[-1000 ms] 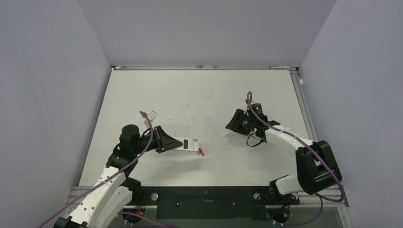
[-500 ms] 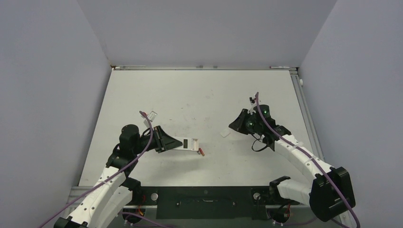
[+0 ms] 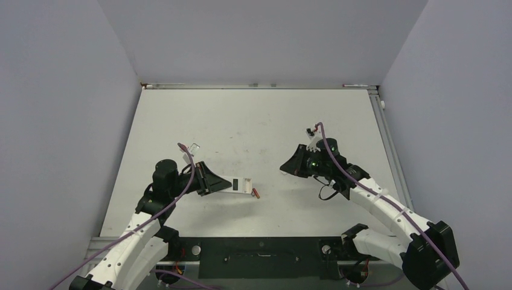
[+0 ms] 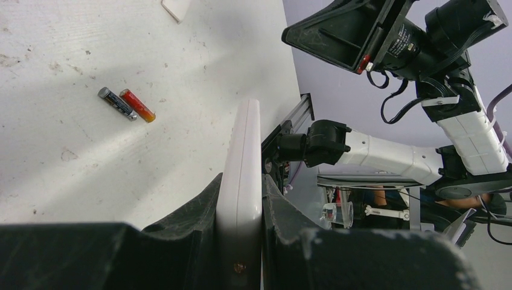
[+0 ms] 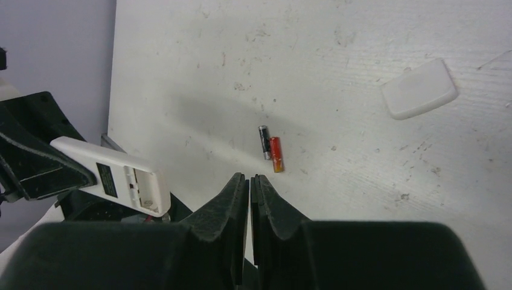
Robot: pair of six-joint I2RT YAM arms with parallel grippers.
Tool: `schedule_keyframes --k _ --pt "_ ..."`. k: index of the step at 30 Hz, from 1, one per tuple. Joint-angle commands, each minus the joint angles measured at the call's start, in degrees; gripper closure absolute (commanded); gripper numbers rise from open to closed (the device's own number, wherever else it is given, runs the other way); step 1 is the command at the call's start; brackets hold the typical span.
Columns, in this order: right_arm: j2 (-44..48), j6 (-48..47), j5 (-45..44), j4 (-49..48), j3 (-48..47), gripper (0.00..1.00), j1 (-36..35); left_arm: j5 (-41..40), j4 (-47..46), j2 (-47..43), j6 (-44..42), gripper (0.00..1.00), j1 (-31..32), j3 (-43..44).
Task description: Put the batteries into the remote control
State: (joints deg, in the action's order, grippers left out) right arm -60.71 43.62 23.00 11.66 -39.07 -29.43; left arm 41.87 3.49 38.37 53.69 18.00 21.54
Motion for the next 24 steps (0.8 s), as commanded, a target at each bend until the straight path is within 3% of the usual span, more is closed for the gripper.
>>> schedule_keyframes --k 1,4,7,10,24 --pt "3.1 3.4 5.4 -2.2 0.8 0.91 -0.7 1.4 -0.9 -0.2 0.6 1.0 -0.3 0.6" --pt "4.6 10.7 11.2 -7.9 3.3 0.91 -0.6 1.6 -0.5 0.1 0.7 1.0 -0.3 0.7" --pt "5.0 24.2 17.7 -22.7 7.9 0.91 -0.7 1.7 -0.6 0.3 0.7 1.0 -0.3 0.6" --pt "5.2 36.2 18.8 -33.9 11.2 0.91 -0.8 1.7 -1.0 0.4 1.0 1.0 -0.3 0.3" --pt "5.1 54.1 15.2 -31.6 10.6 0.91 -1.2 2.5 -2.6 1.2 3.1 1.0 -0.3 -1.1"
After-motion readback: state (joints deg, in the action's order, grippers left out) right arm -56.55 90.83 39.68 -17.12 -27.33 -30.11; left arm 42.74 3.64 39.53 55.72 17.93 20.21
